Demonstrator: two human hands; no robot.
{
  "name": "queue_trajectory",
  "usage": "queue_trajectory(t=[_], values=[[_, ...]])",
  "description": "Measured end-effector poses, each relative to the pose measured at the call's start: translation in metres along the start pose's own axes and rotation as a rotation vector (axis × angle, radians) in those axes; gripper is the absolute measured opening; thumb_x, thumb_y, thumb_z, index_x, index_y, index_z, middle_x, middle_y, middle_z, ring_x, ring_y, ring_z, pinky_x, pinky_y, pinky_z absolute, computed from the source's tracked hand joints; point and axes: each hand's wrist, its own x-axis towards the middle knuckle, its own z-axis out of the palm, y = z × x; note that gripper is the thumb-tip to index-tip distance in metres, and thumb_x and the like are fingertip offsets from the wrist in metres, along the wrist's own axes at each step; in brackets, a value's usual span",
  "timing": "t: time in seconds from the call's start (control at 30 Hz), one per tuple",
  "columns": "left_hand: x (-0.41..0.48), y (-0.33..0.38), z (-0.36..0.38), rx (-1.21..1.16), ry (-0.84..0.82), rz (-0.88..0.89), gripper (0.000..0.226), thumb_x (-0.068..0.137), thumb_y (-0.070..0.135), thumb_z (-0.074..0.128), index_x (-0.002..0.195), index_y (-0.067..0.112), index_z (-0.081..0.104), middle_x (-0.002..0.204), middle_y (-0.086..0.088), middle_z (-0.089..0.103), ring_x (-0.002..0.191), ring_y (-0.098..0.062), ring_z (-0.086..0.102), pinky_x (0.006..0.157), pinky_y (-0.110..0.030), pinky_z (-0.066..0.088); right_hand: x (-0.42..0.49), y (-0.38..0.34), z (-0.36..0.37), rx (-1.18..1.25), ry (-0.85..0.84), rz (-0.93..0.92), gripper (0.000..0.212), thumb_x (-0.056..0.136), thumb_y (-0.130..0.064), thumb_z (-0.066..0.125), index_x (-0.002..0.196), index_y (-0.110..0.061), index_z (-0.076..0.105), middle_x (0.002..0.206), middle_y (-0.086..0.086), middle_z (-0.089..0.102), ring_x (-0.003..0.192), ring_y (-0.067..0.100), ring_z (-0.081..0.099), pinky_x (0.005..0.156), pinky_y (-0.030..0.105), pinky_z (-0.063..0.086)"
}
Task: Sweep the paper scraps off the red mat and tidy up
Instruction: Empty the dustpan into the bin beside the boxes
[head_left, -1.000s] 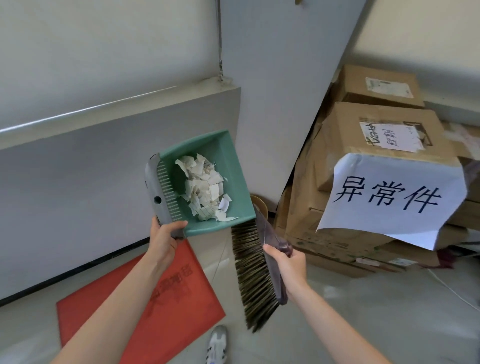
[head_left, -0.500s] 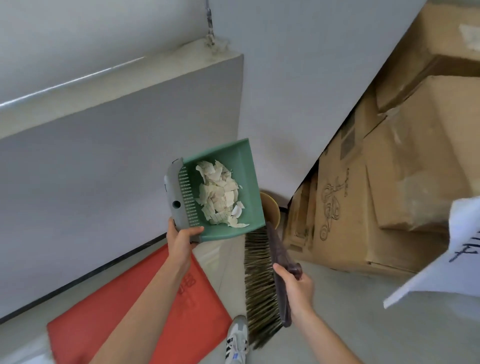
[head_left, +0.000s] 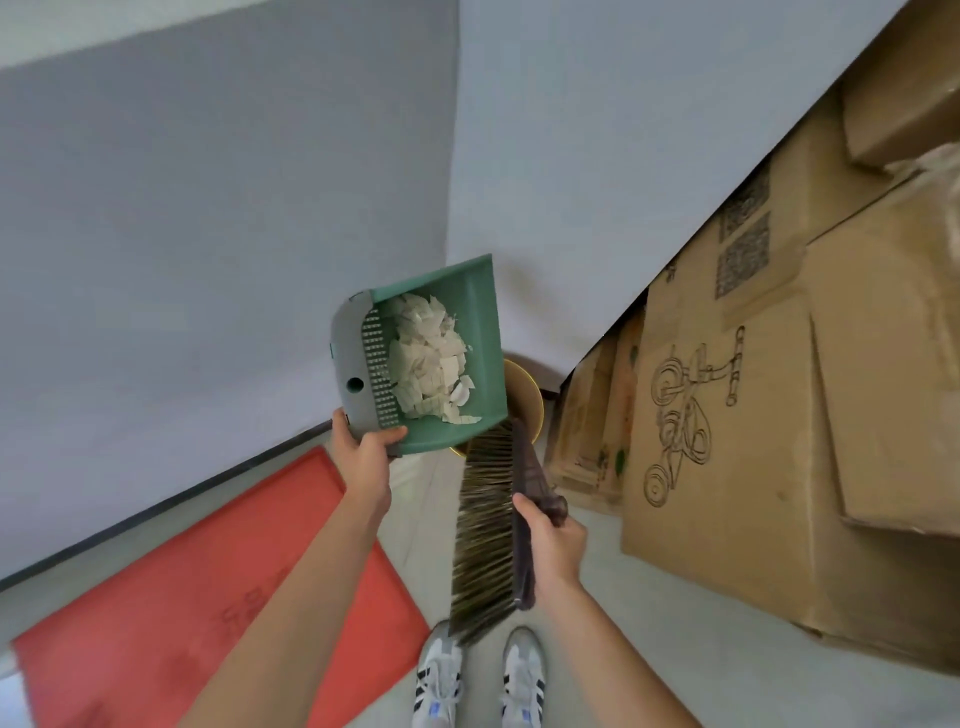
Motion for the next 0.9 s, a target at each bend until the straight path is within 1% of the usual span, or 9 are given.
queue_trajectory(t=[0.13,0.23,0.37,0.43,0.5,0.6,0.7,0.8,0.9], values=[[0.01,-0.029,0.014,-0.033,0.046,-0.007,0.047,0.07,-0.017,0.059,0.106,0.012,0.047,0.098,0.001,0.059,0.088,-0.02,0.058,0.069,-0.039,0.055,0.031,0.018,0.008,0.007,-0.012,0.031,0.027,0.065,-0.023,0.087,0.08,-0.007,0.072,0.08,0.007,0.076,0.083,0.031,0.072,0.086,0.051,0.056],[0.021,-0.055,0.022,-0.037,0.073,0.024,0.05,0.07,-0.016,0.06,0.11,0.011,0.047,0.103,0.0,0.059,0.095,-0.022,0.058,0.072,-0.038,0.057,0.053,0.027,0.015,-0.002,-0.007,0.051,0.029,0.064,-0.026,0.087,0.081,-0.008,0.072,0.081,0.005,0.076,0.083,0.03,0.072,0.086,0.05,0.057],[0.032,-0.09,0.032,0.034,0.098,0.052,0.057,0.073,-0.01,0.063,0.123,0.011,0.047,0.109,0.0,0.058,0.099,-0.017,0.059,0.072,-0.029,0.057,0.069,0.025,0.024,-0.066,0.108,0.015,0.024,0.075,-0.024,0.081,0.086,-0.007,0.069,0.087,0.005,0.071,0.086,0.029,0.067,0.088,0.037,0.054],[0.04,-0.107,0.033,0.084,0.102,0.075,0.057,0.071,-0.004,0.065,0.121,0.018,0.048,0.109,0.003,0.059,0.1,-0.015,0.059,0.078,-0.033,0.056,0.078,0.028,0.026,-0.057,0.158,0.022,0.029,0.077,-0.023,0.08,0.095,-0.003,0.07,0.089,0.009,0.068,0.088,0.03,0.066,0.087,0.035,0.052],[0.046,-0.12,0.034,0.111,0.109,0.084,0.055,0.07,-0.003,0.066,0.115,0.023,0.048,0.104,0.008,0.059,0.096,-0.009,0.059,0.079,-0.031,0.053,0.088,0.031,0.028,-0.031,0.174,0.056,0.032,0.076,-0.025,0.08,0.097,-0.004,0.069,0.094,0.011,0.07,0.093,0.032,0.067,0.09,0.041,0.054],[0.053,-0.133,0.039,0.121,0.127,0.094,0.054,0.07,-0.002,0.066,0.118,0.016,0.049,0.106,-0.002,0.06,0.095,-0.015,0.06,0.075,-0.025,0.05,0.103,0.034,0.032,0.011,0.138,0.105,0.026,0.073,-0.025,0.082,0.085,-0.008,0.066,0.089,0.007,0.07,0.092,0.033,0.066,0.089,0.042,0.054],[0.056,-0.145,0.044,0.118,0.134,0.12,0.054,0.072,-0.002,0.064,0.121,0.013,0.048,0.11,-0.009,0.06,0.095,-0.02,0.06,0.075,-0.028,0.052,0.116,0.04,0.036,0.015,0.109,0.092,0.023,0.069,-0.025,0.084,0.077,-0.011,0.068,0.084,0.005,0.072,0.087,0.03,0.068,0.089,0.044,0.055],[0.057,-0.152,0.049,0.125,0.158,0.145,0.059,0.074,-0.005,0.063,0.127,0.015,0.047,0.116,-0.01,0.06,0.103,-0.023,0.061,0.085,-0.035,0.057,0.124,0.042,0.044,0.009,0.086,0.092,0.024,0.067,-0.025,0.085,0.079,-0.011,0.069,0.088,0.006,0.073,0.087,0.03,0.069,0.089,0.048,0.055],[0.054,-0.156,0.054,0.132,0.174,0.13,0.066,0.075,-0.004,0.062,0.133,0.02,0.043,0.123,-0.008,0.058,0.111,-0.021,0.059,0.093,-0.04,0.054,0.128,0.04,0.047,-0.004,0.143,0.08,0.024,0.074,-0.024,0.081,0.082,-0.008,0.065,0.093,0.007,0.07,0.089,0.03,0.066,0.089,0.042,0.055]])
